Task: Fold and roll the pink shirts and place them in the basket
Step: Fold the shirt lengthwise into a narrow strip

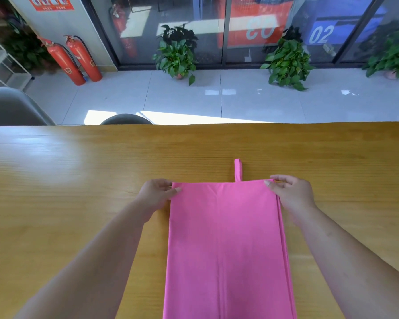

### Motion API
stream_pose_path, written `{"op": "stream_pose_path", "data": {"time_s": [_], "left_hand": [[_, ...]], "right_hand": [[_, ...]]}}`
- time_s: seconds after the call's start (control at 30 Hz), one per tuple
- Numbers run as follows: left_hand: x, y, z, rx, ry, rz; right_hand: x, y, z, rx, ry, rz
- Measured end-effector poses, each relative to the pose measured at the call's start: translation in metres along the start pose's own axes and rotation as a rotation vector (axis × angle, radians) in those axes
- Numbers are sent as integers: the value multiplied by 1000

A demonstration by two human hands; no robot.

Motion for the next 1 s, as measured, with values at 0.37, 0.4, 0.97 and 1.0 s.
{"op": "stream_pose_path", "data": {"time_s": [0.37,0.4,0.97,1.0], "left_hand": [[59,59,23,524,-294,-247],[64,60,23,599,-317,-258],[33,37,29,119,197,-216],[30,44,29,124,209,-225]], "right_hand": [[61,-94,47,-377,-361,185],[63,-91,49,-458,-374,172],[35,-53,37,-154,-15,215],[32,-62,38,-143,10,240]]}}
Point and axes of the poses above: each hand's wrist, its own x-axis away from the middle knuckle, its own z-axis out of the back of the hand, y = z × x, the point moved 8 cm from there along -x, towards the middle knuckle, and after that the axes turned 1 degree about -z, right-handed, at the moved point
